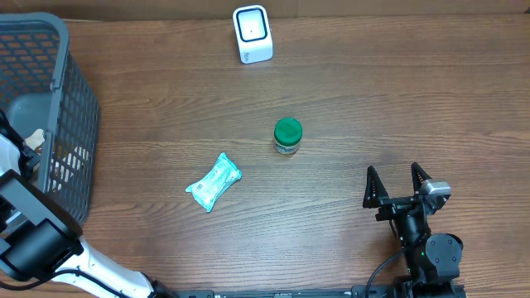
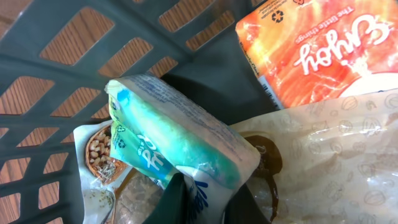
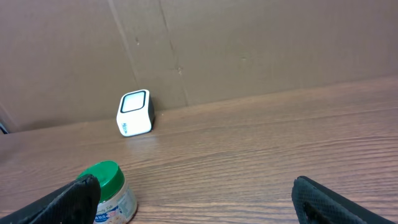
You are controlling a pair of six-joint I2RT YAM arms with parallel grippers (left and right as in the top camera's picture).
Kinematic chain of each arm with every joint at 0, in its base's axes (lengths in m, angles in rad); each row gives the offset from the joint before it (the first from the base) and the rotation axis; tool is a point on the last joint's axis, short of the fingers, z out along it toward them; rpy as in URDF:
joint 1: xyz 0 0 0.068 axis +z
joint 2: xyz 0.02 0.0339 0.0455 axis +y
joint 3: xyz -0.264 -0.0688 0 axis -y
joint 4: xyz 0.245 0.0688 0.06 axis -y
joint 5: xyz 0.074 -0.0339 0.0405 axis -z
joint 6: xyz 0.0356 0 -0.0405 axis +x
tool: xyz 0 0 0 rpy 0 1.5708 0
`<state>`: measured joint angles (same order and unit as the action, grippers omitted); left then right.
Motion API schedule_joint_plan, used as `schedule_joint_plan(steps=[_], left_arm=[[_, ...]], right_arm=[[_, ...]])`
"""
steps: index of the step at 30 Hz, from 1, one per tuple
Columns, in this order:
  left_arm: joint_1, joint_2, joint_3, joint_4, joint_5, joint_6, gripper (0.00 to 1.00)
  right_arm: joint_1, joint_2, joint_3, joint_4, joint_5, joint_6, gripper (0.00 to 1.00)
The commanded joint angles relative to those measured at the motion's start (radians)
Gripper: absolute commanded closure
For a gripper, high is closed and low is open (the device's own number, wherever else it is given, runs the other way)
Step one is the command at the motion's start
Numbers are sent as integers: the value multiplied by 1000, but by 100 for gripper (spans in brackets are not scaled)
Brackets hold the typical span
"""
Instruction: Scan the item barcode
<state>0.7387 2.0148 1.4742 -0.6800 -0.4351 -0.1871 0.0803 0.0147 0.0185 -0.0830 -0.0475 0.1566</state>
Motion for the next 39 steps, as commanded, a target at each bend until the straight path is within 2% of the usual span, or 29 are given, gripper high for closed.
schedule_joint_plan(steps=[1, 8, 14, 21, 25, 38, 39], left_arm=[[4, 18, 0, -12, -16, 0, 96], [-16, -105, 20, -26, 79, -7, 96], [-13, -231, 20, -60, 175, -102, 96], [-34, -263, 20, -166, 282, -251, 96], [-48, -263, 20, -258, 283, -406, 96], [-54, -263, 20, -279, 283, -442, 96], [-54, -262, 19, -277, 283, -441, 90]], right_arm=[[5, -12, -11, 3, 2, 3, 0], [5, -12, -11, 3, 2, 3, 0], [5, -12, -11, 3, 2, 3, 0], [5, -12, -11, 3, 2, 3, 0], [5, -12, -11, 3, 2, 3, 0], [5, -12, -11, 3, 2, 3, 0], [5, -12, -11, 3, 2, 3, 0]])
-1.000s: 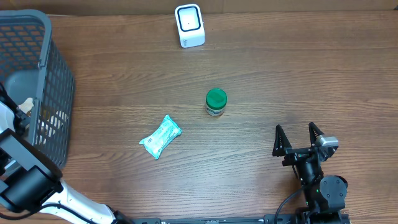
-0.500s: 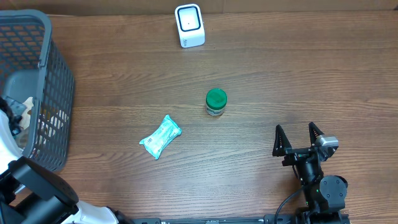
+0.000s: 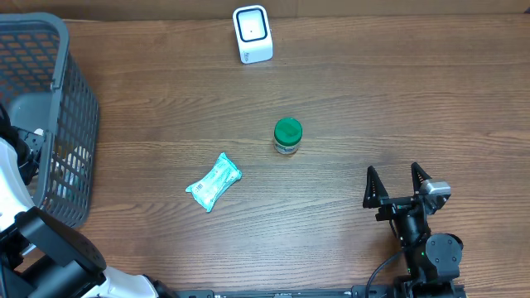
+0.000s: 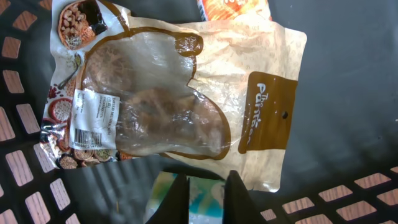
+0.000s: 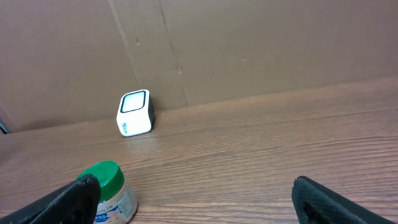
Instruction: Scan the item barcode
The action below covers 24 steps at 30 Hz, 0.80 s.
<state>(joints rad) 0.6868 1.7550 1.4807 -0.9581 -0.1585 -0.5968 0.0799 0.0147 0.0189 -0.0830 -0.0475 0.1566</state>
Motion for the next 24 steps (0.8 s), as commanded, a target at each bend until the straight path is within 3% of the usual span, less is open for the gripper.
schedule_joint_plan(steps=[1, 2, 4, 5, 7, 15, 24], left_arm=[[-2, -2, 13, 0, 6, -31, 71], [-2, -1, 13, -6, 8, -31, 51], [-2, 4, 11, -29, 32, -10, 26], [-2, 8, 10, -38, 48, 4, 14], [-2, 22, -1, -48, 82, 32, 4], [-2, 122, -43, -47, 153, 97, 0], [-2, 181, -43, -58, 193, 161, 7]], right_arm=[[5, -12, -11, 3, 2, 3, 0], [5, -12, -11, 3, 2, 3, 0], [5, -12, -11, 3, 2, 3, 0], [5, -12, -11, 3, 2, 3, 0], [5, -12, -11, 3, 2, 3, 0], [5, -12, -11, 3, 2, 3, 0], [5, -12, -11, 3, 2, 3, 0]])
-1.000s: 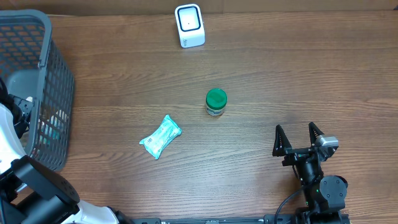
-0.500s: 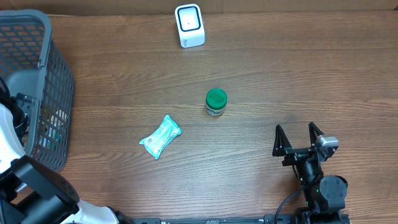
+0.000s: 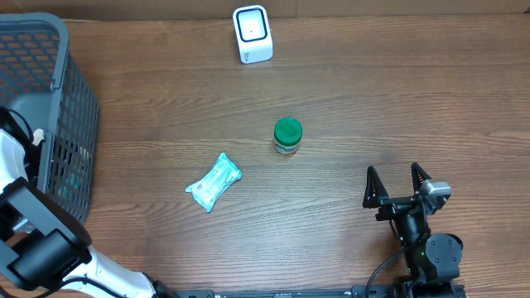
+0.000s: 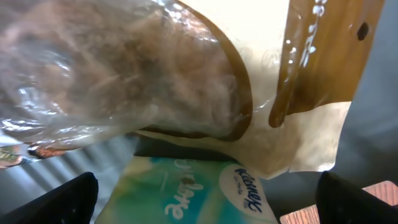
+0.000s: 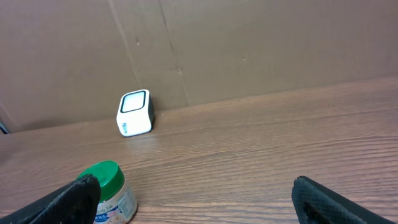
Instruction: Scan the item barcode
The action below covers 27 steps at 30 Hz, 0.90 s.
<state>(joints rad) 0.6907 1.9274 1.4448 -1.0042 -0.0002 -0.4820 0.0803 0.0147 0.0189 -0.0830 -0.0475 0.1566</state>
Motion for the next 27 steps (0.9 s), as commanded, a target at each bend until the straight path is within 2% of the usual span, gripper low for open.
schedule_joint_plan(steps=[1, 6, 12, 17, 20, 22, 24, 26, 27], left_arm=[[-6, 9, -8, -14, 35, 47, 10], [-6, 9, -8, -30, 35, 60, 42], [-6, 9, -8, -46, 35, 60, 48], [-2, 8, -6, -43, 47, 56, 70], [0, 8, 8, -50, 68, 56, 76], [0, 8, 27, -65, 79, 56, 76], [0, 8, 45, -80, 79, 57, 64], [0, 8, 48, -89, 76, 67, 27], [0, 9, 48, -97, 68, 72, 14]], right_arm=[[5, -12, -11, 3, 2, 3, 0], [5, -12, -11, 3, 2, 3, 0], [5, -12, -11, 3, 2, 3, 0], [5, -12, -11, 3, 2, 3, 0], [5, -12, -11, 3, 2, 3, 0], [5, -12, -11, 3, 2, 3, 0], [5, -12, -11, 3, 2, 3, 0], [5, -12, -11, 3, 2, 3, 0], [5, -12, -11, 3, 2, 3, 0]])
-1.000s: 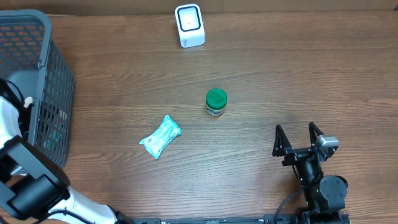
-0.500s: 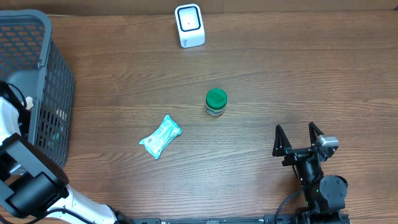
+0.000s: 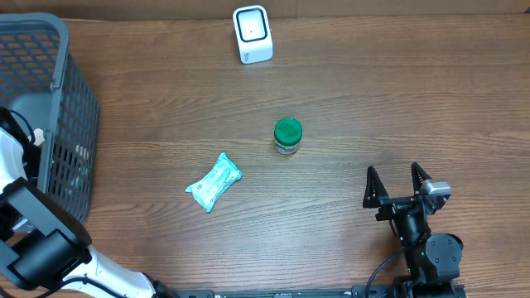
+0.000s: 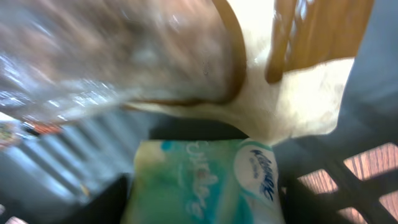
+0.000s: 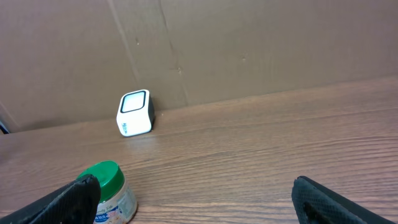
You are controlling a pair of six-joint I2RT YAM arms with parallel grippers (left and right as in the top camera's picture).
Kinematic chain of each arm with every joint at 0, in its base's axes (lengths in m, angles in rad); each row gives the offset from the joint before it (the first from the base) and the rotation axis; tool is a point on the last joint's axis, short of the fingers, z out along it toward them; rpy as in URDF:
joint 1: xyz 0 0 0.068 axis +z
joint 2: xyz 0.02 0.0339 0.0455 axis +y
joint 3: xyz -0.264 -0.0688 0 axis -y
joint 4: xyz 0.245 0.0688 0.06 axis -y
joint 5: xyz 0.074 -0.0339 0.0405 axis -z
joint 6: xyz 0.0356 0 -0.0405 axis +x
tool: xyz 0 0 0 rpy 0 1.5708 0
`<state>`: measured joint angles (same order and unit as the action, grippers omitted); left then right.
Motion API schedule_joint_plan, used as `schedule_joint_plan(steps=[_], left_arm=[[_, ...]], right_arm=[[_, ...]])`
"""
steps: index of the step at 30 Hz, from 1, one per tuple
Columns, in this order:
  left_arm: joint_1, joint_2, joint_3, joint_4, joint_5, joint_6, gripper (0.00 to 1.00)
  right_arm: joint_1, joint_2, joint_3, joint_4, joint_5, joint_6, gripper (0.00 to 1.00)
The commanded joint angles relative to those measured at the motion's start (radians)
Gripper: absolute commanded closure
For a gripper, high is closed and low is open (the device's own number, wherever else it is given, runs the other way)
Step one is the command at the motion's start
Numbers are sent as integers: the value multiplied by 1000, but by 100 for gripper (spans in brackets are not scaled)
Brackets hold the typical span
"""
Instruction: Scan the item barcode
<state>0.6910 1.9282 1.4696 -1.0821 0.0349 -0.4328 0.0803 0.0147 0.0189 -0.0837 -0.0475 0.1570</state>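
Note:
Inside the grey basket (image 3: 51,50), my left gripper (image 4: 202,202) is open. Its dark fingers (image 4: 109,202) stand close to either side of a teal tissue pack (image 4: 199,177); the view is blurred and contact cannot be told. A tan snack bag (image 4: 292,106) lies just beyond the pack. The white scanner (image 3: 252,33) stands at the table's far edge. My right gripper (image 3: 396,184) rests open near the front right, holding nothing. From the overhead view only the left arm (image 3: 15,165) shows, at the basket.
A green-lidded jar (image 3: 287,136) stands mid-table, and it shows by my right gripper's left finger in the right wrist view (image 5: 111,193). A second teal tissue pack (image 3: 214,181) lies left of the jar. A brown cardboard wall (image 5: 249,43) backs the table.
The left gripper's fingers stood wide apart at the frame's edges above the tissue pack; now they are closer in, flanking its sides, and the view is blurred. The right arm is unchanged.
The left gripper was shut on a teal tissue pack inside the basket. Then its fingers stood together above the snack bag, the pack just beneath them. Then they were wide open over the pack, and now they flank it. The table items and right arm stayed put.

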Motion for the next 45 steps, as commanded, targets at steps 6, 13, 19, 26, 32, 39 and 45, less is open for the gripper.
schedule_joint_plan(steps=[6, 13, 19, 26, 32, 39, 45], left_arm=[[-3, 30, 1, -36, 6, 26, 7], [-4, 87, -70, 29, 7, 26, 26], [-3, 100, -63, 38, 11, 26, 48], [-3, 100, 10, -14, 30, 26, 58], [-3, 99, 178, -133, 44, 34, 63], [-4, 98, 444, -294, 45, 49, 66], [-4, 98, 721, -417, 130, 97, 64]], right_arm=[[5, -12, -11, 4, 2, 3, 0], [5, -12, -11, 4, 2, 2, 0], [5, -12, -11, 4, 2, 3, 0], [5, -12, -11, 4, 2, 2, 0], [5, -12, -11, 4, 2, 3, 0], [5, -12, -11, 4, 2, 3, 0], [5, -12, -11, 4, 2, 3, 0]])
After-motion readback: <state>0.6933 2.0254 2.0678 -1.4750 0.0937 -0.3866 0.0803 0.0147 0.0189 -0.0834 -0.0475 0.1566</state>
